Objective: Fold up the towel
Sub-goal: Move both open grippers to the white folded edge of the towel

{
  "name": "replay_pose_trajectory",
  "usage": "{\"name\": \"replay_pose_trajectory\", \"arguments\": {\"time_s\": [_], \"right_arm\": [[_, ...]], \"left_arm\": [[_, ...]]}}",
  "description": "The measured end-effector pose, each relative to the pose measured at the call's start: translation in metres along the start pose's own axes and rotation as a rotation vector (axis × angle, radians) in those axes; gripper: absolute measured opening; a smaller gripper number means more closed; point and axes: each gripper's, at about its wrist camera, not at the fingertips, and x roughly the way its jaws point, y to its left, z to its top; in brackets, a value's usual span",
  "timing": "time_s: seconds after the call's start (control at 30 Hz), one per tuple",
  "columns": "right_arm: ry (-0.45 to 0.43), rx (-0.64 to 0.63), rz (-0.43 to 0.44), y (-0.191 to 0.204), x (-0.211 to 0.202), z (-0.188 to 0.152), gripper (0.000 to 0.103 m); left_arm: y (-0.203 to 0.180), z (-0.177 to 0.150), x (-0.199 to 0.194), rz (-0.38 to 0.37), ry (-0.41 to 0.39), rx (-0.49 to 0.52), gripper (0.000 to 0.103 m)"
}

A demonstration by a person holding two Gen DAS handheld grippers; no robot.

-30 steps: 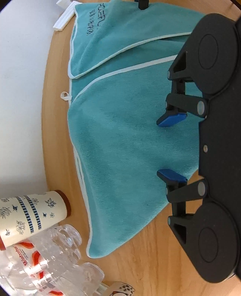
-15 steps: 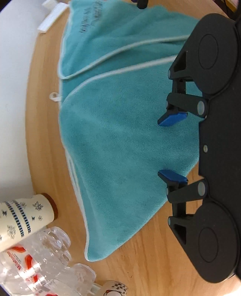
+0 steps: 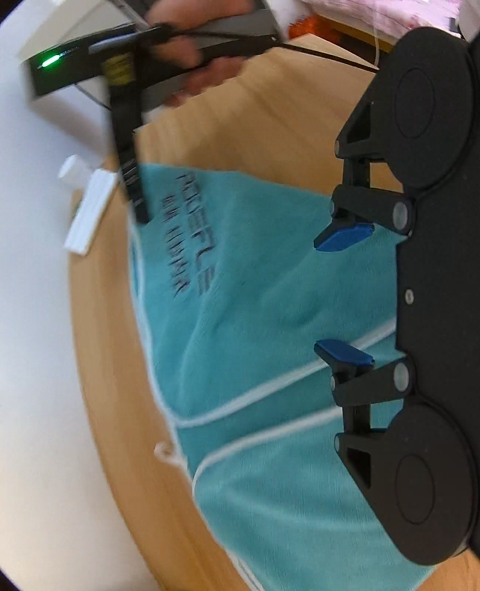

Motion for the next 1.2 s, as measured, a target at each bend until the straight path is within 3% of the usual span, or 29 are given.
{"name": "replay_pose_trajectory", "arguments": {"time_s": [0.2,0.27,0.33,0.5,0.67,0.77,1.03,1.2], "right_arm": [[-0.024,-0.029,-0.044,-0.008,0.013,0.012,0.03],[-0.022,-0.039,-0.045,-0.012,0.013,0.018,0.03],[-0.021,-0.061,-0.041,-0.017,0.009,0.023,0.029],[-0.03,-0.178,-0.038,-0.037,-0.012,0.029,0.042],[-0.008,-0.165,-0.037,-0.057,-0.013,0.026,0.043],[-0.007,-0.146,-0.02,-0.053,-0.013,0.025,0.043],[0.001,-0.122,0.171,-0.007,-0.024,0.013,0.043],[0.033,-0.119,0.229,0.007,-0.028,0.0,0.043]], "left_arm": [[0.002,0.002,0.012,0.152,-0.018,-0.011,0.054],[0.005,-0.001,0.013,0.169,-0.023,-0.025,0.055],[0.007,-0.001,0.013,0.172,-0.02,-0.03,0.055],[0.012,0.006,0.01,0.158,-0.02,-0.088,0.055],[0.02,0.025,0.008,0.177,-0.069,-0.143,0.061],[0.037,0.042,0.011,0.151,-0.109,-0.215,0.061],[0.069,0.068,0.019,0.098,-0.179,-0.296,0.061],[0.074,0.074,0.023,0.06,-0.178,-0.257,0.061]]}}
